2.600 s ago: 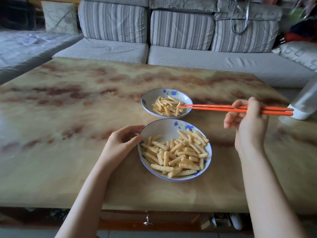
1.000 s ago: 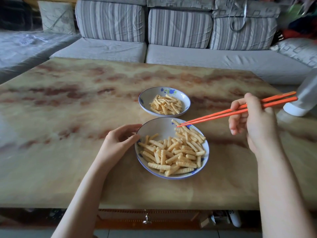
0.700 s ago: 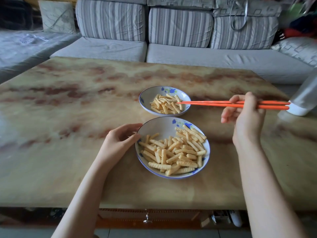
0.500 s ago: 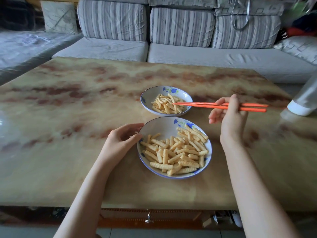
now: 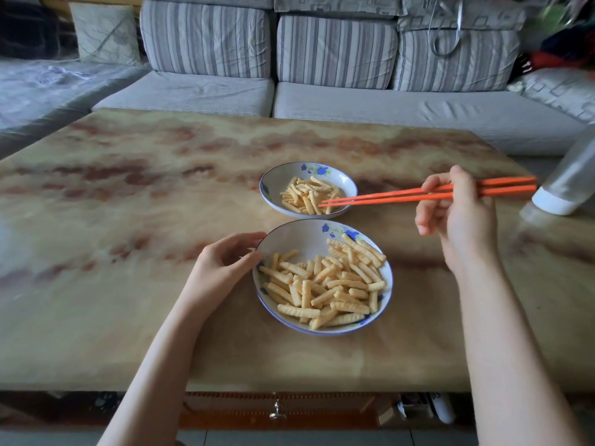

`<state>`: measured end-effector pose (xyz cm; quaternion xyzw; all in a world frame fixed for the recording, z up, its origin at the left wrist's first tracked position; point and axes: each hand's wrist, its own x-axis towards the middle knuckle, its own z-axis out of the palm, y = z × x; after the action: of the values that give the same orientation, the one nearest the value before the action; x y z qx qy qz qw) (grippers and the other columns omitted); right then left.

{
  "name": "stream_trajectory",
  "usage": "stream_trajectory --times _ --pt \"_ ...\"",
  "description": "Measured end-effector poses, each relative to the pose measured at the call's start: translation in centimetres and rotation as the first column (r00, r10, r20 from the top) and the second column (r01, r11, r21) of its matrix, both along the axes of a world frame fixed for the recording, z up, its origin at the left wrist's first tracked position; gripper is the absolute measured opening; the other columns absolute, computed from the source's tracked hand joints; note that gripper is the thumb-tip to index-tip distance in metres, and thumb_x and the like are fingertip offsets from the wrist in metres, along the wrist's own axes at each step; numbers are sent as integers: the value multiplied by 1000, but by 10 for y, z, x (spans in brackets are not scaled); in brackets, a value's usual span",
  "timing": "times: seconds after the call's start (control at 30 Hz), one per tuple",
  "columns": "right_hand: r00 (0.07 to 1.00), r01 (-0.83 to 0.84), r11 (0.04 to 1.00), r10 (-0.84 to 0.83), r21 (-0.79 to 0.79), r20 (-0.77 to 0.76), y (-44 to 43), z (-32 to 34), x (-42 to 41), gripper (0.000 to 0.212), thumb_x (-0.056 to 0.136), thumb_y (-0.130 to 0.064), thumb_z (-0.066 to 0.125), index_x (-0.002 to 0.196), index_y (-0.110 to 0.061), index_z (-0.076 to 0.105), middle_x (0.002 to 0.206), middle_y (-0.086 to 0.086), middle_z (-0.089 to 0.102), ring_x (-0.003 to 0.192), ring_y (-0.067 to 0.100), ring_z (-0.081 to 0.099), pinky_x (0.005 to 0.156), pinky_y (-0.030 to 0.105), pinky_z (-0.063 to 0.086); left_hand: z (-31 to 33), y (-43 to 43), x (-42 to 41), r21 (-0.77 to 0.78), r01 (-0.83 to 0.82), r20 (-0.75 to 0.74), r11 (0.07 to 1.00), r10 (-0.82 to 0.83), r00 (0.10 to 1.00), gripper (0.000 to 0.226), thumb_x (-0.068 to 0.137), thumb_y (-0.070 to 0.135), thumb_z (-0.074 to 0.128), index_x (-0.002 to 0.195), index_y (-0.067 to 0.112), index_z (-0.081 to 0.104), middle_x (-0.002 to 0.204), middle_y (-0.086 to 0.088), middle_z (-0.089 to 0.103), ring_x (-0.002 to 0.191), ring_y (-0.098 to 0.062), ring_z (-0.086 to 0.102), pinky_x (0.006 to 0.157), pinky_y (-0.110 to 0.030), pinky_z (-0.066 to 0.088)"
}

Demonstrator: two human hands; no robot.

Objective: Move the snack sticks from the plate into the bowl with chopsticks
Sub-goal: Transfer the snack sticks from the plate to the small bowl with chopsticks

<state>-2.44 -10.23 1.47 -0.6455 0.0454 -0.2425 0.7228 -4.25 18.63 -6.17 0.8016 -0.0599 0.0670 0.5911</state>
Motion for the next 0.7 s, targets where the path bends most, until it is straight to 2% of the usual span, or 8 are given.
stream_trajectory --times 0.2,0.33,0.43,0.57,0.7 --pt "997 -48 982 36 -181 -65 -9 12 -15 43 102 -25 31 68 -9 52 35 5 48 28 20 37 36 19 25 1 0 0 -8 17 3 1000 -17 1000 28 86 9 65 107 27 71 101 18 72 88 2 66 82 -11 50" --pt "993 -71 964 44 -256 -111 -5 7 -16 45 102 -26 32 67 -10 54 37 7 50 29 22 37 38 22 26 2 0 0 -3 13 2 1000 -13 1000 28 80 19 65 105 30 71 99 17 73 91 1 66 84 -14 50" --pt "991 -78 958 45 -276 -122 -5 5 -15 46 102 -27 32 67 -9 55 37 7 50 29 21 38 39 24 27 1 0 -1 -3 19 6 1000 -19 1000 29 84 12 65 104 31 71 99 17 73 91 1 67 84 -14 51" --pt "991 -75 959 41 -273 -129 -3 3 -14 46 103 -27 32 66 -10 55 37 8 50 29 22 38 38 23 27 2 -1 -1 -7 22 1 1000 -22 1000 31 76 22 63 105 30 71 99 16 74 90 2 66 82 -12 50" --pt "993 -40 970 12 -239 -118 0 -1 -11 46 102 -27 33 65 -10 53 36 7 48 28 22 38 38 22 28 2 -1 -1 -4 22 -7 1000 -22 1000 32 77 21 63 107 27 72 99 14 74 91 2 67 83 -13 51"
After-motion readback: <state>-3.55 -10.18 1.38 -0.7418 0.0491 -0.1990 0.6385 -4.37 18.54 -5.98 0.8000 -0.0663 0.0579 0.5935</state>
